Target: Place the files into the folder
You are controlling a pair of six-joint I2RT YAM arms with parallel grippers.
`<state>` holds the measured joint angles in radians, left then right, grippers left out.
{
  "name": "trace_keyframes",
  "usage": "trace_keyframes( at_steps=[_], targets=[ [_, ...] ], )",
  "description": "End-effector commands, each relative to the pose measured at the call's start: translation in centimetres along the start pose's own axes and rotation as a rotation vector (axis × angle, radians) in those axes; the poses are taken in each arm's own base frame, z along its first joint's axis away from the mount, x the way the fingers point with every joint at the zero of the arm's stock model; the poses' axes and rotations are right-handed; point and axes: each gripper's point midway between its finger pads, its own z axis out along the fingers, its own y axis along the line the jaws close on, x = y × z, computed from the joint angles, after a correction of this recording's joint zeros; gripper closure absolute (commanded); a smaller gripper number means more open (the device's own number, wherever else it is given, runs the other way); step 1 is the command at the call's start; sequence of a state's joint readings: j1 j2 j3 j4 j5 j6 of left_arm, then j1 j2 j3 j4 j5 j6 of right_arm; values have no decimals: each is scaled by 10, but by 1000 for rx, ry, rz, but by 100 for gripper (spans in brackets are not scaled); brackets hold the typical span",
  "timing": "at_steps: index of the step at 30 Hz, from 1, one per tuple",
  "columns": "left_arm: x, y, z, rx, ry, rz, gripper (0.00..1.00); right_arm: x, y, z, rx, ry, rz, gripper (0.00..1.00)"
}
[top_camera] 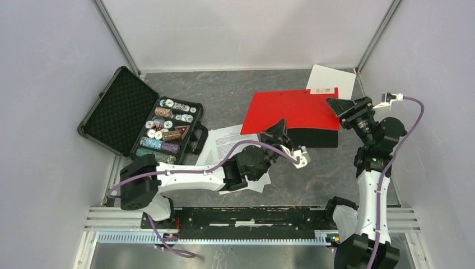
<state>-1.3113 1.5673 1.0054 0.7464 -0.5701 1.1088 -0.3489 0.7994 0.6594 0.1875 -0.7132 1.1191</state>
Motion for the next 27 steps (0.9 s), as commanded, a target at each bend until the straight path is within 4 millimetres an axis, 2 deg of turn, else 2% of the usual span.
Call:
trace_keyframes(
  at_steps=[1,6,11,16,19,22,23,27],
  targets=[
    [-17,97,0,-267,8,-360,98,-25,38,0,-99,-57,-250,22],
    [-1,131,-6,-285,83,-621,98,-43,56,-8,-63,-128,-407,2],
    [18,150,-25,-282,67,-852,98,-57,73,-13,-57,-179,-463,2],
    [39,156,-34,-226,62,-1169,98,-56,87,-18,-87,-178,-517,2],
    [39,149,-37,-171,62,-1280,98,-50,89,-22,-102,-155,-561,2],
    [30,130,-37,-87,58,-1434,98,-40,82,-27,-88,-126,-594,4],
    [26,121,-36,-50,55,-1490,98,-36,77,-28,-80,-124,-600,5],
    [11,86,-28,83,28,-1674,98,-25,39,-26,32,-89,-579,13]
  ],
)
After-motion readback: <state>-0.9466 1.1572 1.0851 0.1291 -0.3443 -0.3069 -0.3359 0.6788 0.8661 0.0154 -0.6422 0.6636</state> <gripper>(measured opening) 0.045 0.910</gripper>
